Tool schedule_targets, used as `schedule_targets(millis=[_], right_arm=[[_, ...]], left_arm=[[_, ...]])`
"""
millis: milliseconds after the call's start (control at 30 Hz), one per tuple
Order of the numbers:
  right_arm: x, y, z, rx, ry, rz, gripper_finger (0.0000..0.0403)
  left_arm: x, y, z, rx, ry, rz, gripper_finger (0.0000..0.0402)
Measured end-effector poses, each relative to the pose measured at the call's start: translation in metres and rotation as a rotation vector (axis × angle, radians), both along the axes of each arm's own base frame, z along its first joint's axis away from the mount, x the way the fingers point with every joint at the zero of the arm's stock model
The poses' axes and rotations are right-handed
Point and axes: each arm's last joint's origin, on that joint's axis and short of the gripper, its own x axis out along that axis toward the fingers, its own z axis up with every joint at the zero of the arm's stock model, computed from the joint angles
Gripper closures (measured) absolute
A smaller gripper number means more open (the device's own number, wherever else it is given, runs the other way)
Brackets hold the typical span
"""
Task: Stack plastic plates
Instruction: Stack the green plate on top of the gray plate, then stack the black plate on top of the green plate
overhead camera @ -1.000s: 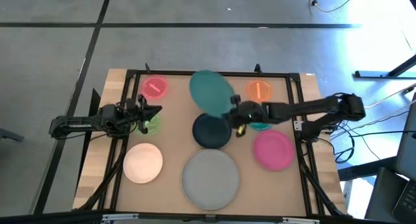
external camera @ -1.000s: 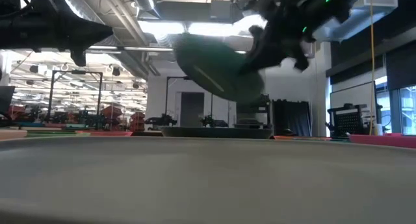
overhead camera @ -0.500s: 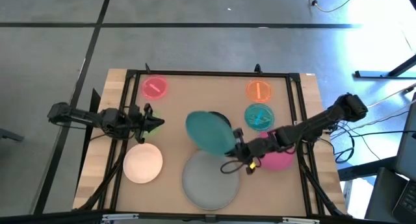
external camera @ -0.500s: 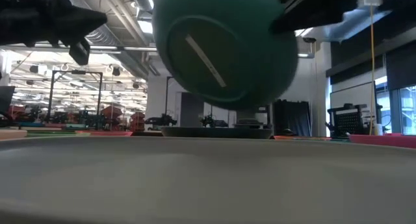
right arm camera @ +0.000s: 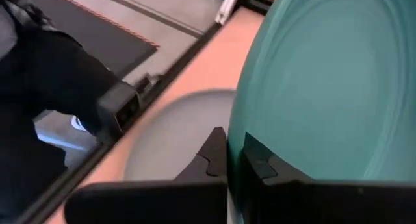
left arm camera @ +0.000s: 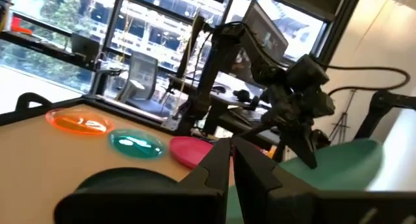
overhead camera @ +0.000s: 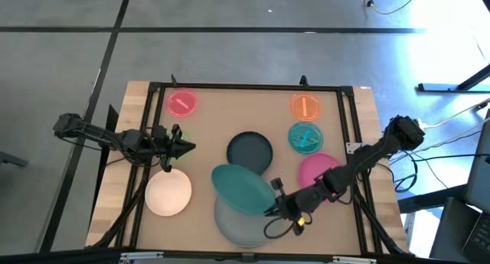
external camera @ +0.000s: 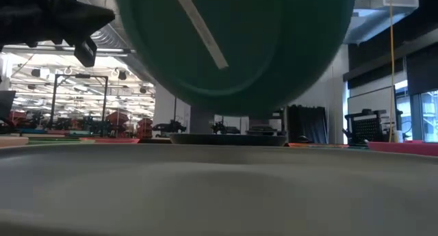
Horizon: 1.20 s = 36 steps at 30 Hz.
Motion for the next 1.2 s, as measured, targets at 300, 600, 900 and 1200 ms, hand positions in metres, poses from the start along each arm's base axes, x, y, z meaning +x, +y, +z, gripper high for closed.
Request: schedule_targets(millis=[300,600,900,1200], right_arm=[[0.015,0.019,-0.025,0.081,0.184,0.048,0.0402],[0.018,0.022,-0.038,0.163,0.280,-0.012,0.0398],[0.018,0.022,-0.039,0.224,0.322,-0.063,0.0310],[0.019,0.017,-0.037,0.216,0.317,-0.070,0.0247]], left_arm=[[0.000,-0.004,0.002,-0.007,-0.025,-0.039,0.0386],[0.001,-0.004,0.002,-0.023,-0.021,-0.043,0.0386],[0.001,-0.004,0.002,-0.006,-0.021,-0.040,0.0386],[0.000,-0.004,0.002,0.000,-0.025,-0.038,0.0386]])
